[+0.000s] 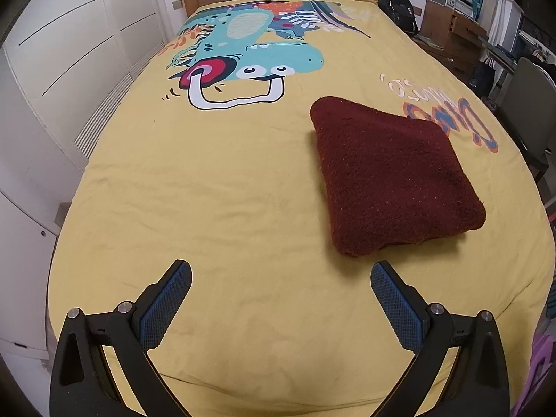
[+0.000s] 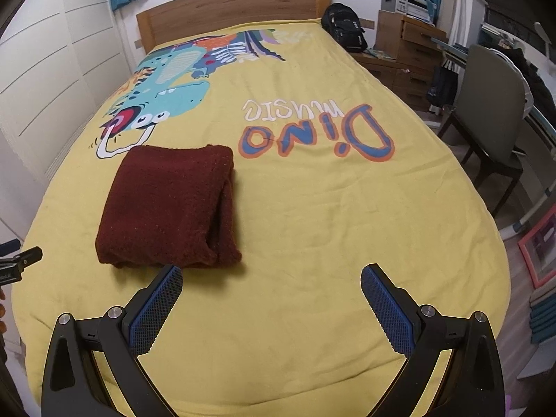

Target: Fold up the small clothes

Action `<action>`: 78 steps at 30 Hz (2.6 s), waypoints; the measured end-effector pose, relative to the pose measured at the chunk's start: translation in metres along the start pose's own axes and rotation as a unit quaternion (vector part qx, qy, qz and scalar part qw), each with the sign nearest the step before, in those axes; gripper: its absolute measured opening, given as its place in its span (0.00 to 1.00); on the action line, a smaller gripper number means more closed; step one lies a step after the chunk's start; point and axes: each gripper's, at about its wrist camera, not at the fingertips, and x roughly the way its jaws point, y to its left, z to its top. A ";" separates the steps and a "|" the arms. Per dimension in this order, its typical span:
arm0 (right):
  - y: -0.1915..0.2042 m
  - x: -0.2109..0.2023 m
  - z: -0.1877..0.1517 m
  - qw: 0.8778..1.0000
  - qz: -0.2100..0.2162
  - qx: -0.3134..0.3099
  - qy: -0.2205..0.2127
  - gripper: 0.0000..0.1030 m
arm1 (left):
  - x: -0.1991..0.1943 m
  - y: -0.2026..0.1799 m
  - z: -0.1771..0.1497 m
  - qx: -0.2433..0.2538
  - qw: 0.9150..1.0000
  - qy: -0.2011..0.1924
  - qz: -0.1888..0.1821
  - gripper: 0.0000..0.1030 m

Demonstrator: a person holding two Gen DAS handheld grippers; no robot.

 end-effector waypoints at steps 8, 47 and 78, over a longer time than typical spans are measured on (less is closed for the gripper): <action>-0.002 0.000 -0.003 1.000 -0.003 -0.001 0.006 0.99 | 0.003 0.001 -0.004 0.002 1.000 0.007 0.002 0.99; 0.014 -0.001 -0.007 0.999 0.001 -0.025 0.024 0.99 | 0.001 0.002 -0.009 0.013 1.000 0.012 0.005 0.99; 0.018 0.003 -0.013 0.999 0.004 -0.025 0.034 0.99 | 0.001 -0.003 -0.010 0.021 1.000 0.017 -0.005 0.99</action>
